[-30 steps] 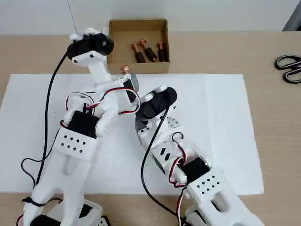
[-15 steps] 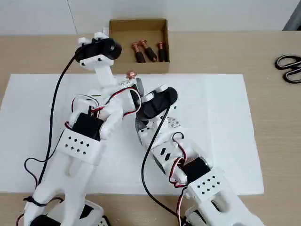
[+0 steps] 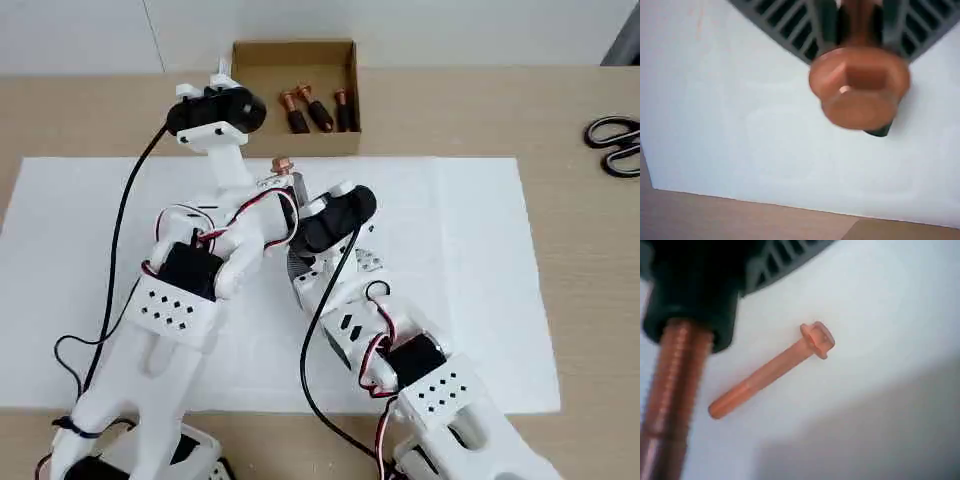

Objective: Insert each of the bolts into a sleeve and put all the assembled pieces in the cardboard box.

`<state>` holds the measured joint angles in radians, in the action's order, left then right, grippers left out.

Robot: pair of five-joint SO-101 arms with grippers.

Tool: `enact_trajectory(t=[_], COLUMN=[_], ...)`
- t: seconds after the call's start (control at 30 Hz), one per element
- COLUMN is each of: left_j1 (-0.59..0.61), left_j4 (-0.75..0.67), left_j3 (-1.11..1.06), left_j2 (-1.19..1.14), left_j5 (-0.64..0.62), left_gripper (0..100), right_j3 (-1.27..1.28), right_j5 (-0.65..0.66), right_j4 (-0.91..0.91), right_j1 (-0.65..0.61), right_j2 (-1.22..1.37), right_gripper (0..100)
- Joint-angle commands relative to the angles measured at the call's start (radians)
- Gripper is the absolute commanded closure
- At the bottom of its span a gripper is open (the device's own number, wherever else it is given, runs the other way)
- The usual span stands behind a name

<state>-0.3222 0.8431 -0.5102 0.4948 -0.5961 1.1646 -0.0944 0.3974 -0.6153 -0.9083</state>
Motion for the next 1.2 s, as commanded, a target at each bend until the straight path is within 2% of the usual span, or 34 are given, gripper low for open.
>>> enact_trajectory(t=[0.0,0.2,0.43,0.67,1.1,1.17], left_j1=[-0.021,-0.058,-0.060,-0.061,-0.060,-0.055], left_j4=[-0.020,0.021,0.015,-0.032,-0.029,-0.029], left_j3=[0.005,0.002,-0.117,-0.183,-0.228,-0.222], left_j2=[0.043,0.101,0.187,0.196,0.203,0.203], left_j5=[0.012,0.037,0.074,0.074,0.074,0.074], left_gripper=[100,100,100,100,99,95], right_j3=[-0.009,-0.009,-0.009,-0.009,-0.009,-0.009], right_j5=[-0.003,-0.003,-0.003,-0.002,-0.002,-0.002], right_j4=[-0.021,-0.021,-0.022,-0.022,-0.022,-0.022], right_j1=[-0.004,-0.002,-0.002,-0.002,-0.002,-0.002], right_j2=[-0.033,-0.033,-0.033,-0.033,-0.033,-0.033], right_gripper=[99.5,99.5,99.5,99.5,99.5,99.5])
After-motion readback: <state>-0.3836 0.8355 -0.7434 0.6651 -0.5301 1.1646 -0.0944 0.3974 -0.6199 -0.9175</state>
